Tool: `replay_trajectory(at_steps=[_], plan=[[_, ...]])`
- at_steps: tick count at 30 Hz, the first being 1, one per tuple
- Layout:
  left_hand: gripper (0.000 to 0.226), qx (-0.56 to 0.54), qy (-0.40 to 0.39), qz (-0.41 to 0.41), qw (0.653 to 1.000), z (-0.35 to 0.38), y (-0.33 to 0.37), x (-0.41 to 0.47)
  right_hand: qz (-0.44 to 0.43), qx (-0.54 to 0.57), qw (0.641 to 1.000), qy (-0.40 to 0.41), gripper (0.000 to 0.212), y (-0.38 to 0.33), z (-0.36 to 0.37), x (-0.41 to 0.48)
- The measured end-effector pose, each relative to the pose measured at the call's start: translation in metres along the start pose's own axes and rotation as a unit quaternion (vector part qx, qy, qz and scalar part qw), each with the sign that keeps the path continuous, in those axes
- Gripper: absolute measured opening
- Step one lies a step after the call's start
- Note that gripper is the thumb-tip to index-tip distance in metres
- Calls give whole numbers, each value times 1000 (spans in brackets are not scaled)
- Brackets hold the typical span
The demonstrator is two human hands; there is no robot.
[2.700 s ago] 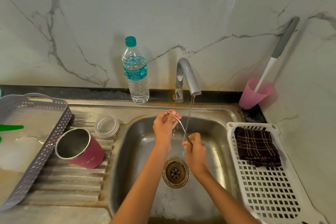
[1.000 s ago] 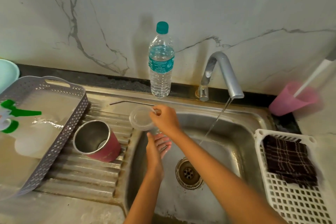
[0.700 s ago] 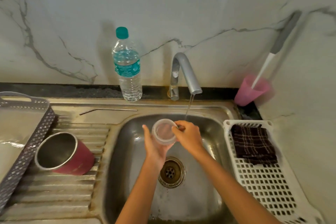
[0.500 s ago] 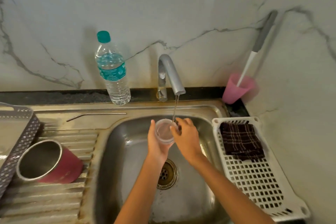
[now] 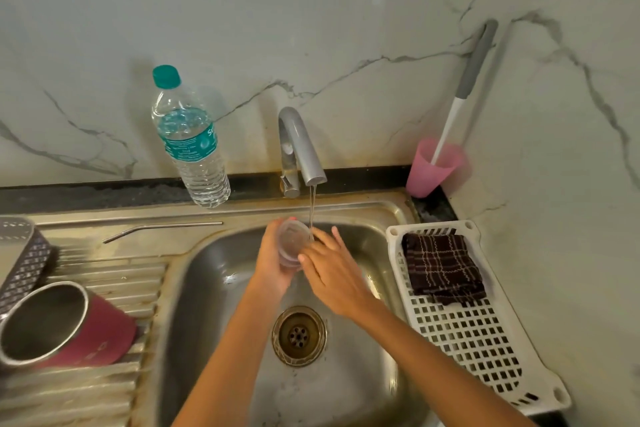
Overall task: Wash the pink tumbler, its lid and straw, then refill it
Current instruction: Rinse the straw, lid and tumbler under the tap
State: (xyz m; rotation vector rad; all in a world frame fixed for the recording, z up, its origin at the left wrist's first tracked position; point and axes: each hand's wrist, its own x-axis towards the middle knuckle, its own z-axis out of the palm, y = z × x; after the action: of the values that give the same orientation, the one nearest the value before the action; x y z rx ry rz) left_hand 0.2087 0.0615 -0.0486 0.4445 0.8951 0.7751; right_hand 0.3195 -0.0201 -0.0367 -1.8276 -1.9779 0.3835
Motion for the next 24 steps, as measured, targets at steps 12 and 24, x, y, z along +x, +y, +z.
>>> replay_trajectory(at_steps=[12,24], plan=[[29,0,-32,-33,999,4,-3,0,28,6,999,14,44,2,1,12],[38,-20,-35,-27,999,4,-8,-10,-10,-13,999,31,50,-10,4,19]])
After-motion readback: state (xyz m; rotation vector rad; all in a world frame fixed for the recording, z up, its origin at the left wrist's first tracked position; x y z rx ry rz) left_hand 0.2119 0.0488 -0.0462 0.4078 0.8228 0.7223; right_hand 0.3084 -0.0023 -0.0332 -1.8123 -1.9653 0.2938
